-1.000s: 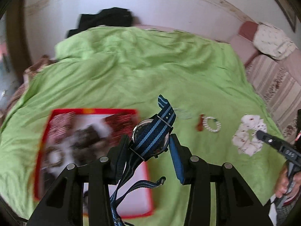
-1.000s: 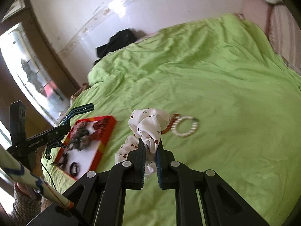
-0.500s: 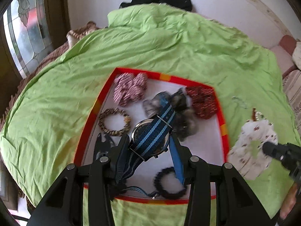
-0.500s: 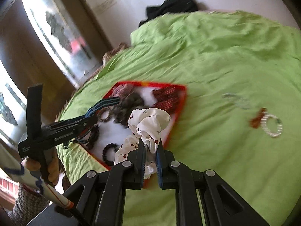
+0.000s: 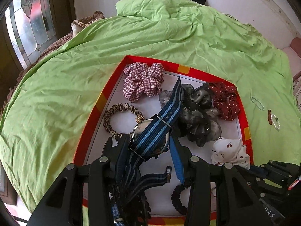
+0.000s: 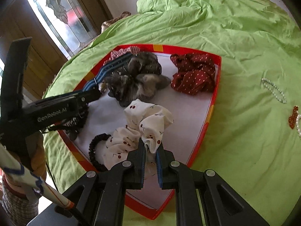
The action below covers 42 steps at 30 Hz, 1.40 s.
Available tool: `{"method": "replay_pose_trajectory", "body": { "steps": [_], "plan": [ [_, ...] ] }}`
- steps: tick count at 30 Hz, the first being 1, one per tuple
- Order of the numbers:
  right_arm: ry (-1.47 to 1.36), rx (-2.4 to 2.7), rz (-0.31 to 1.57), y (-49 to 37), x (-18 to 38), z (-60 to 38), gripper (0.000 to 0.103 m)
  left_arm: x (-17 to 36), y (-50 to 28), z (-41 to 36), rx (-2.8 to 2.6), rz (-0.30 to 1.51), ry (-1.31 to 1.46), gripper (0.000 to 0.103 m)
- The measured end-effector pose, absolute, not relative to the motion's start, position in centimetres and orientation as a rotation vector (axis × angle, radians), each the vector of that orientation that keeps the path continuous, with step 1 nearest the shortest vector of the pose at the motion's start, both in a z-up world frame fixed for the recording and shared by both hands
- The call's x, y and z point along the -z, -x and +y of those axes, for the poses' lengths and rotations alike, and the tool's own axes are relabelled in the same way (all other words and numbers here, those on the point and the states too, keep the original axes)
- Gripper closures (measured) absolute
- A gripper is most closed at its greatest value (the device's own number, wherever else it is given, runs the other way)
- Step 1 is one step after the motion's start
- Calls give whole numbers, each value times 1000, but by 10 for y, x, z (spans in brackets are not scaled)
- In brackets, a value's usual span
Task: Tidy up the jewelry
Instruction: 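Lower the watch and scrunchie into the tray and open both tools, then move both open tools toward the red bead and pearl bracelets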
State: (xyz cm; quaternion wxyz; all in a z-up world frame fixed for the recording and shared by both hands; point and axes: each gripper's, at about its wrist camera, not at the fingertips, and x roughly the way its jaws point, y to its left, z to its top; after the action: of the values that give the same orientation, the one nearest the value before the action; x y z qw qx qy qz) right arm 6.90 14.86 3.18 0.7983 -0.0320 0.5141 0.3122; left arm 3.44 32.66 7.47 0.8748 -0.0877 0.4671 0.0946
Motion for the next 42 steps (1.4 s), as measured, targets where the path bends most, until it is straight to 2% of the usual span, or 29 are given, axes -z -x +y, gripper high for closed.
{"method": "replay_pose_trajectory", "body": {
  "steps": [11,13,15,17,18,22,25,42],
  "plan": [
    [96,-678,1119,-55,-27,149,88,-102,-1,320,-239,946,229,61],
    [99,-671,1112,-51,-29,148,79,-111,9,316,-262,926,229,58],
    [103,-663,1094,-47,-33,147,70,-122,21,313,-293,894,232,50],
    [109,-657,1063,-43,-42,145,58,-131,34,309,-320,855,232,46],
    [110,-657,1043,-39,-48,142,56,-135,39,307,-328,842,230,45],
    [109,-656,991,-23,-65,129,53,-147,64,293,-359,791,217,39],
    [100,-643,951,-8,-76,115,49,-150,76,278,-372,769,193,39],
    [-21,-492,887,20,-94,7,47,-151,102,189,-352,777,30,38]
  ]
}}
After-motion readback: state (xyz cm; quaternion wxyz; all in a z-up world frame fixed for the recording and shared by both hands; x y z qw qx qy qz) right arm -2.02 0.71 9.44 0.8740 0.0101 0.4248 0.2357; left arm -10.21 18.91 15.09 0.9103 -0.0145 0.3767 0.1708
